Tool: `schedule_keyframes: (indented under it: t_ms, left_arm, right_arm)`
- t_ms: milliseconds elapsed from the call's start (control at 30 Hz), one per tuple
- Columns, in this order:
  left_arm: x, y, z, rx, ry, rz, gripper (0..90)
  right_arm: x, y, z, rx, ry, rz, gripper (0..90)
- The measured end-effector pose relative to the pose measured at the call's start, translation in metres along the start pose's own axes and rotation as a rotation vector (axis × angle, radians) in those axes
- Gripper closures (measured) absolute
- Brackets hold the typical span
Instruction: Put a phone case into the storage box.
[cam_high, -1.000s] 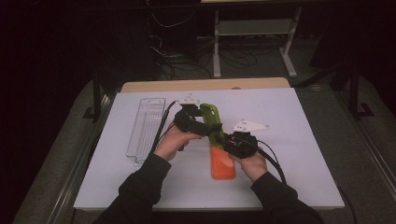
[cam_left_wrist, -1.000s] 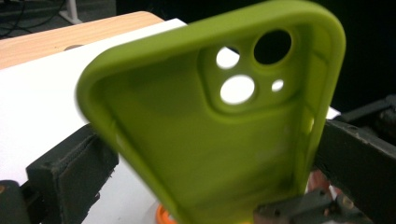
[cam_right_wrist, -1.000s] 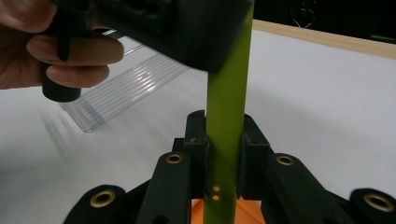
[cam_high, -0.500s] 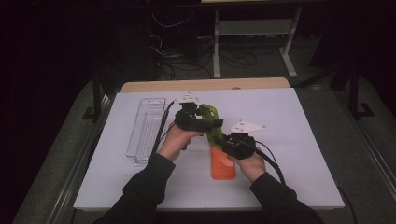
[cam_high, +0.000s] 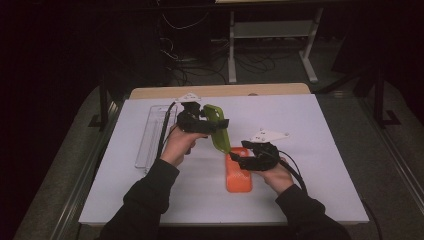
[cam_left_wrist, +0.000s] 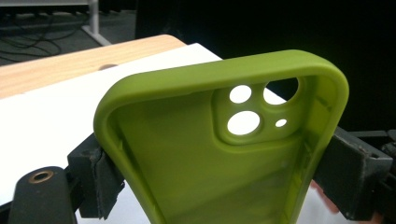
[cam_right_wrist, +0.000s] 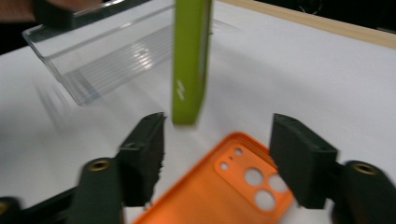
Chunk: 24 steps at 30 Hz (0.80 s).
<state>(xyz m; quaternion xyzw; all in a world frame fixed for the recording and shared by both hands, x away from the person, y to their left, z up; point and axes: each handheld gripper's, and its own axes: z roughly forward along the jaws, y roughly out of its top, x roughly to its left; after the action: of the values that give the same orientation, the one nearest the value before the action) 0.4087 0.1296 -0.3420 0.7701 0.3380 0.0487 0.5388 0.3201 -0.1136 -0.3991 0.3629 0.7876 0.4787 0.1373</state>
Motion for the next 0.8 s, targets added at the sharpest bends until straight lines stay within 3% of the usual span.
schedule_keyframes:
  t_ms: [267, 300, 433, 700, 800]
  left_arm:
    - [0.018, 0.017, -0.024, -0.010, 0.094, 0.033, 13.2]
    - [0.022, 0.020, -0.029, -0.002, 0.125, 0.051, 13.2]
    - [0.032, 0.028, -0.040, -0.029, 0.181, 0.041, 13.3]
    - [0.051, 0.045, -0.059, -0.045, 0.342, 0.079, 13.3]
    - [0.059, 0.049, -0.065, -0.062, 0.393, 0.068, 13.3]
  right_arm:
    - [-0.010, -0.009, -0.017, 0.013, -0.031, -0.025, 13.6]
    - [-0.011, -0.010, -0.019, 0.021, -0.031, -0.020, 12.2]
    - [-0.015, -0.017, -0.027, 0.045, -0.064, -0.022, 3.2]
    - [-0.024, -0.039, -0.042, 0.054, -0.118, -0.017, 0.0]
    - [-0.026, -0.047, -0.046, 0.053, -0.124, -0.013, 0.0]
